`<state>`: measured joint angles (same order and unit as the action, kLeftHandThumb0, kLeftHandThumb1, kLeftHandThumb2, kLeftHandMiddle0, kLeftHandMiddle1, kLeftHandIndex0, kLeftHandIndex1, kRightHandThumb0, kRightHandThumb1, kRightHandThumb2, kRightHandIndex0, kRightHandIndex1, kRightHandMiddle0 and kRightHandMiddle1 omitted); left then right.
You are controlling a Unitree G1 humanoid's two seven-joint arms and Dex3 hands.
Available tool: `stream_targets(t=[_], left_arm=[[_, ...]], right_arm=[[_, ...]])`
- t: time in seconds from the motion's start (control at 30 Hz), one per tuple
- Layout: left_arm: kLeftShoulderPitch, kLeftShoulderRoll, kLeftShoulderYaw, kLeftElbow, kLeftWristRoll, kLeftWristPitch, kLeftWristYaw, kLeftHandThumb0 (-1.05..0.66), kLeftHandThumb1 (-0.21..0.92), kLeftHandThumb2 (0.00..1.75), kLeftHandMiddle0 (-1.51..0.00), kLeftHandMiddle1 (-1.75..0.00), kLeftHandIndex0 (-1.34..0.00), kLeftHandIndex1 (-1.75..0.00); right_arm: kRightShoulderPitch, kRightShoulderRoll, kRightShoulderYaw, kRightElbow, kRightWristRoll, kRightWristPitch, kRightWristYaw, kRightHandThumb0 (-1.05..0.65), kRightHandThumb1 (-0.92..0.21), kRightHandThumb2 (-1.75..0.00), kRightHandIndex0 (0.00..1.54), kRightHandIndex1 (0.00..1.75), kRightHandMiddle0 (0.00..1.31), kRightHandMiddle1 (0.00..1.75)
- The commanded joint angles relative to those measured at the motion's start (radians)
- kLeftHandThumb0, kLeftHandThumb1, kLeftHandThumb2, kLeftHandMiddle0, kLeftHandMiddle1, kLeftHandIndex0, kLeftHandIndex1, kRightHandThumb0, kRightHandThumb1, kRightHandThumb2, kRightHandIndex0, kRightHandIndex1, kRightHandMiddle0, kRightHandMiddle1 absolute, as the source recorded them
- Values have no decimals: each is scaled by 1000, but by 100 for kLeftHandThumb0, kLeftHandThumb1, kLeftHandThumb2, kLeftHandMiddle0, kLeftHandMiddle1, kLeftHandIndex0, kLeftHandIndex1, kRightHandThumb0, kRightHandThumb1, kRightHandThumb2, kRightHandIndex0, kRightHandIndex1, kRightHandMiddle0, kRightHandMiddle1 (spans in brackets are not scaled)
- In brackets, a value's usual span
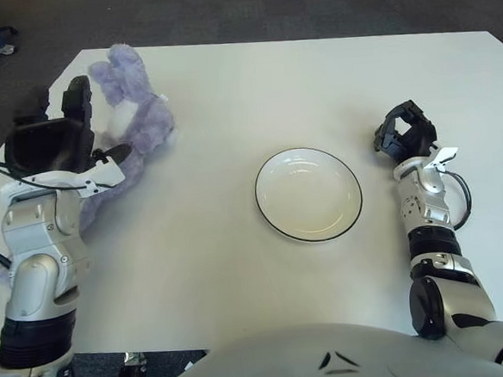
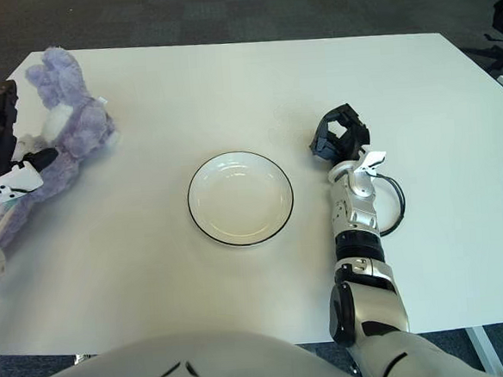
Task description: Put the doll into the plate.
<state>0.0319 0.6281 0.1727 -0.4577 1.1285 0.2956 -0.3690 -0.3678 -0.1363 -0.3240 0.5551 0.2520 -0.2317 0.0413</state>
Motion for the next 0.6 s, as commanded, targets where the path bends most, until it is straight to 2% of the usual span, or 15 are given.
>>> stream_targets(t=[0.0, 0.23, 0.57], left_arm=[[17, 33, -4, -7, 15, -7, -46, -105, 92, 89, -8, -6, 0, 0], [27, 75, 0, -13, -36, -39, -123, -105, 92, 93, -10, -5, 0, 0], [30, 211, 6, -18, -177, -122, -339, -105, 92, 97, -9, -3, 0, 0]], right_arm=[[39, 9, -2, 41, 5, 42, 0, -47, -37, -125, 121, 175, 57, 175], [41, 5, 3, 39, -1, 43, 2, -47, -37, -125, 121, 175, 58, 175], [41, 4, 1, 34, 6, 51, 8, -47, -36, -126, 122, 175, 58, 175]])
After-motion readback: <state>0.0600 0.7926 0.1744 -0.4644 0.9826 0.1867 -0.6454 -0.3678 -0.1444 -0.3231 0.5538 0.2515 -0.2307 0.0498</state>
